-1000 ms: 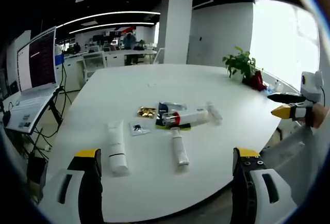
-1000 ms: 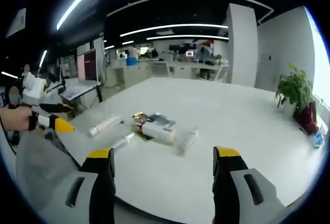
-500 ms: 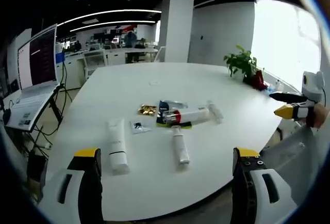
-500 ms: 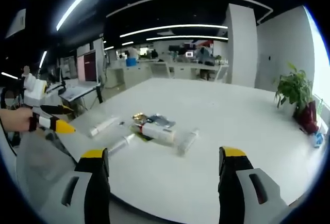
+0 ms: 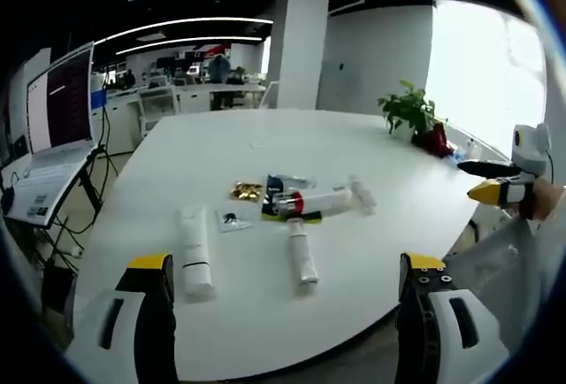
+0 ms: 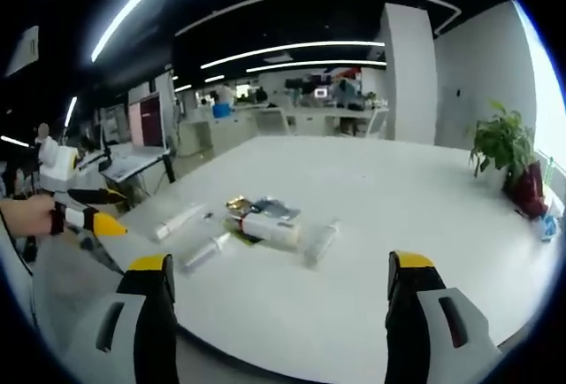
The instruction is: Arrange the skincare products in the storage area until every visible bottle or jar stands upright without overlapping.
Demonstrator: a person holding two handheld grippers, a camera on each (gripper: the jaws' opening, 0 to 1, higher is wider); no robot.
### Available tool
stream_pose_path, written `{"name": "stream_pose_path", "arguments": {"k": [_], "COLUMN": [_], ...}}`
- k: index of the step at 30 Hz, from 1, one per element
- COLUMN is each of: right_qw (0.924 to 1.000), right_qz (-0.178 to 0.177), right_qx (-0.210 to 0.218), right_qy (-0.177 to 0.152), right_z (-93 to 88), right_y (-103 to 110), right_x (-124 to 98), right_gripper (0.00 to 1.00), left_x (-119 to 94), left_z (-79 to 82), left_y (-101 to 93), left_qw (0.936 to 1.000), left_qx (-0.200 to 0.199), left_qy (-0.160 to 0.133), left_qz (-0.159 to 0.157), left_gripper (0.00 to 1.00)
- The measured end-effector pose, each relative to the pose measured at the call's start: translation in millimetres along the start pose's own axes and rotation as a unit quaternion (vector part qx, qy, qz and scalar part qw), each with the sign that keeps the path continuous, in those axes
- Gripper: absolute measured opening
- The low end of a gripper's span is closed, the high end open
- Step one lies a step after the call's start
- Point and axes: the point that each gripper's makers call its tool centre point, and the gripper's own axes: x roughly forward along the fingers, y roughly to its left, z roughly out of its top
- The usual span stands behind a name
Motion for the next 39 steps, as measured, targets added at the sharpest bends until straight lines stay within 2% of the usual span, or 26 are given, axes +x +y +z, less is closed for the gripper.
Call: {"name": "stream_pose_path", "arguments": {"k": [3,5,7,10,13,17,22,29,30,31,33,39], "right_qw": [0.9998,0.9989,0.9990,0.9988,0.9982,0.9977,0.9956,0.9884,0.9879,0.9874,0.9852,0.9812], "right_qz": [0.010,0.032,0.026,0.030,0.027,0.035,0.048,0.073,0.073,0.074,0.080,0.092], "right_qx": [0.002,0.019,0.024,0.031,-0.021,-0.024,-0.050,-0.088,-0.091,-0.095,-0.102,-0.118], "right_qy": [0.016,0.030,0.026,0.024,0.049,0.053,0.064,0.100,0.102,0.103,0.113,0.122], "right_z": [-5.5,-9.3,-6.6,-5.8,-9.3,-4.1,-2.4,-8.7,-8.5,-8.1,-9.2,-4.3], "right_y": [2.5,9.1,5.0,4.0,0.4,3.8,9.7,14.6,14.0,14.0,12.7,8.7], "right_x": [2.0,2.8,3.0,3.5,7.0,13.5,22.4,31.9,33.2,34.3,37.2,48.4], "right_gripper": [1.00,1.00,1.00,1.00,1.00,1.00,1.00,1.00,0.99,0.98,0.98,0.98], "left_x": [-1.8,-2.5,-3.9,-5.5,-7.1,-7.9,-5.4,1.5,1.3,1.3,3.0,5.2], "left_z": [4.5,5.3,4.9,7.8,10.3,11.7,16.6,0.5,-4.0,-4.8,-1.9,-4.5], "left_y": [-5.3,-4.2,-1.6,0.6,0.7,-7.7,-17.1,-34.7,-36.5,-36.9,-38.1,-24.9], "left_qw": [0.9998,0.9996,0.9993,0.9992,0.9988,0.9981,0.9964,0.9941,0.9937,0.9935,0.9932,0.9942], "left_qx": [-0.012,0.010,0.026,0.015,-0.001,0.002,-0.003,0.011,0.017,0.029,0.038,0.027], "left_qy": [-0.004,-0.004,0.000,-0.009,-0.016,-0.014,-0.019,0.000,0.011,0.015,0.005,0.007], "left_qz": [-0.018,-0.027,-0.027,-0.036,-0.045,-0.060,-0.082,-0.108,-0.110,-0.109,-0.109,-0.104], "left_gripper": [0.98,0.98,0.98,0.97,0.97,0.96,0.96,0.95,0.95,0.95,0.95,0.94]}}
